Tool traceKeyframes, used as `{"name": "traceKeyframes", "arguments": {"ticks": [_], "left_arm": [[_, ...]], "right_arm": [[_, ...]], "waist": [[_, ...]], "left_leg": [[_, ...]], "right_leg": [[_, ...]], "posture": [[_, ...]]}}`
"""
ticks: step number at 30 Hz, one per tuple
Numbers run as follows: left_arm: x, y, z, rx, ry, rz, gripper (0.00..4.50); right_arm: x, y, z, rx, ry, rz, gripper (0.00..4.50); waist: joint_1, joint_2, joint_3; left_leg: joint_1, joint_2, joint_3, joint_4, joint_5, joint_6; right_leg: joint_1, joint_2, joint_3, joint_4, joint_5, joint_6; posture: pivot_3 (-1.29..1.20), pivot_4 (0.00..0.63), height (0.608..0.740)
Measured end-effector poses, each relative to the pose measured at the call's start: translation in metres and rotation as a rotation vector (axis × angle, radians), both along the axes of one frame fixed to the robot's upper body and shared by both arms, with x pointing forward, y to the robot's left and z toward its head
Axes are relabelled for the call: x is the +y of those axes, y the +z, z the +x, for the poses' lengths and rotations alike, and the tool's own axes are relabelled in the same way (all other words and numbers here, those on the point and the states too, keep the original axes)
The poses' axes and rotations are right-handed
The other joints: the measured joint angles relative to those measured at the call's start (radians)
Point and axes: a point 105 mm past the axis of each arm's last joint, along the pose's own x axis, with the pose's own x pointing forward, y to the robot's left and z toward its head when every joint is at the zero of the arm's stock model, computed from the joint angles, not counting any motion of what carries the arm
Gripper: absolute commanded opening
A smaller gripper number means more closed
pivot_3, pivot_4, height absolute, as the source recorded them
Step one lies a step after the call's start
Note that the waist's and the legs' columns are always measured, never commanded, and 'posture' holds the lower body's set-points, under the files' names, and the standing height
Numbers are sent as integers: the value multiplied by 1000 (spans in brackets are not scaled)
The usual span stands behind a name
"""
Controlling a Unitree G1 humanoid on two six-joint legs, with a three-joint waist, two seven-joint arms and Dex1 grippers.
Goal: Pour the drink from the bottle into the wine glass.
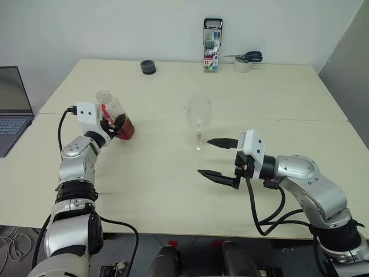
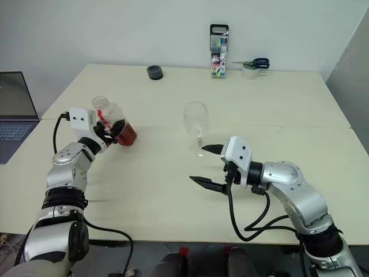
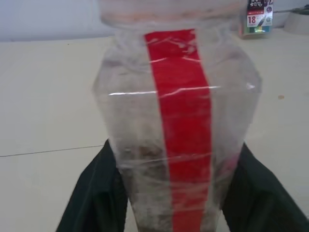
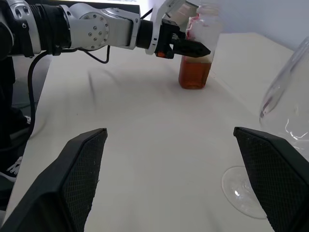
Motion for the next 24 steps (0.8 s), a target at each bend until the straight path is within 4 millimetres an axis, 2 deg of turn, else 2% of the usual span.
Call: {"name": "traceKeyframes", "arguments": {"ticks": [4,8,13,17,21,24], "left_arm": [[-5,-1,-1,-4,-19,10,1734],[-36,7,-6,-46,-140,111,1733],[-86,45,-10,-196,-275,359,1733],[-114,76,-8,-321,-328,524,1733],[-136,93,-8,-418,-373,671,1733],[-143,94,-6,-457,-390,768,1733]], "right_arm": [[-2,2,3,-8,-33,10,4500],[-15,12,11,-18,-124,50,4500],[-30,28,19,-23,-229,112,4500],[-32,28,22,-2,-269,116,4500],[-30,28,23,8,-278,122,4500],[-27,33,25,-14,-290,138,4500]], "waist": [[1,0,0],[2,-1,1],[3,-2,1],[2,-2,1],[-2,-2,1],[-3,-2,1]], "left_leg": [[0,0,0,0,0,-1],[-2,0,-1,1,1,-1],[-2,0,-1,1,1,-1],[-2,0,2,0,1,-1],[-2,0,3,0,1,-1],[-2,0,3,0,1,-1]], "right_leg": [[0,0,0,0,0,0],[0,-1,0,0,0,0],[-1,-1,0,0,0,0],[-1,0,0,0,0,0],[-1,0,0,0,0,0],[-1,0,0,0,0,0]], "posture": [[0,150,740],[0,150,740],[0,150,740],[0,150,740],[0,150,740],[0,150,740]]}}
